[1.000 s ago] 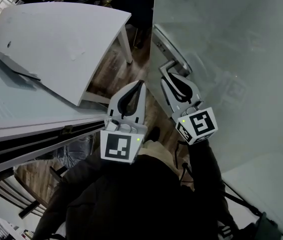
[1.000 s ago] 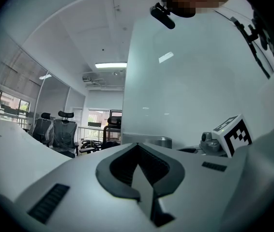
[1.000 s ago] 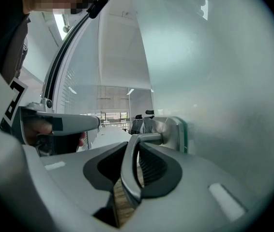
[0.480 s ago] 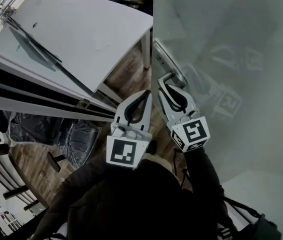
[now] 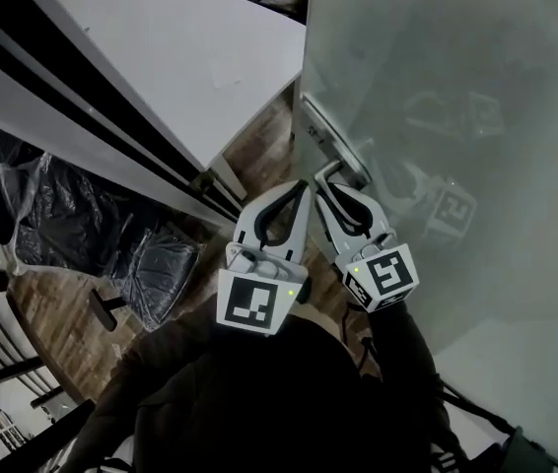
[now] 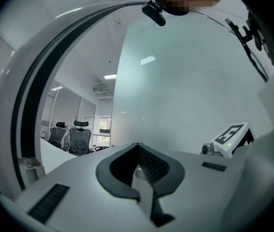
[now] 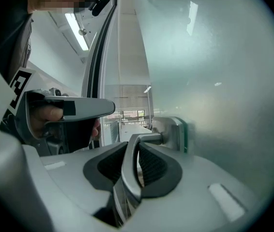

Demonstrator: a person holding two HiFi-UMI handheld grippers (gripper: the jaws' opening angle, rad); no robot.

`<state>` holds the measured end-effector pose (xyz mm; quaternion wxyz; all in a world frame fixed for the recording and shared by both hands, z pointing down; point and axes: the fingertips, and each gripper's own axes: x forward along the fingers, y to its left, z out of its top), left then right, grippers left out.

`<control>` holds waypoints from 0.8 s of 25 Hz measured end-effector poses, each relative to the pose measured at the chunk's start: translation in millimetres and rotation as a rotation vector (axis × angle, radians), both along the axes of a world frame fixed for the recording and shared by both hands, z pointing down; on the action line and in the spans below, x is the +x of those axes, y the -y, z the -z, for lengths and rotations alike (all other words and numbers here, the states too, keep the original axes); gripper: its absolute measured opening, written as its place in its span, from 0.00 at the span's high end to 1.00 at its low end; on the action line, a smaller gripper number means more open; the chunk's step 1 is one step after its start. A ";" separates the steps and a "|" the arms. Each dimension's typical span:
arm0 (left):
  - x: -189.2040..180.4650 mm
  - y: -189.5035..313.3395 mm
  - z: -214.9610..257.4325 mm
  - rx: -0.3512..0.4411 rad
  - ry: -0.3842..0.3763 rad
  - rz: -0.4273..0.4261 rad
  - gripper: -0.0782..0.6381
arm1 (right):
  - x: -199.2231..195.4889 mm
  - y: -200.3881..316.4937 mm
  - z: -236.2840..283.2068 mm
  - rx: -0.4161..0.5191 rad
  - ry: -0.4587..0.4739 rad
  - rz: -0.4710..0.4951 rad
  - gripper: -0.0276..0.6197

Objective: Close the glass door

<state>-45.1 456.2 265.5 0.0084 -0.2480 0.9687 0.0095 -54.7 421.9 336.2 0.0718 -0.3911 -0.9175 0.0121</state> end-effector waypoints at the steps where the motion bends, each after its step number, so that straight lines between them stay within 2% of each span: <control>1: 5.1 -5.4 -0.6 0.003 -0.002 -0.005 0.90 | 5.2 -3.3 -0.6 0.002 0.003 0.002 0.85; 9: 32.0 -44.8 -20.4 -0.008 -0.068 -0.033 0.90 | 36.4 -42.7 1.0 -0.005 0.016 0.071 0.85; 15: 58.0 -68.3 -45.7 -0.019 -0.054 0.007 0.90 | 67.4 -74.8 -28.7 -0.013 0.016 0.112 0.85; 20: 73.0 -69.1 -27.8 -0.017 -0.039 0.042 0.90 | 86.9 -84.6 -25.8 -0.014 0.001 0.152 0.85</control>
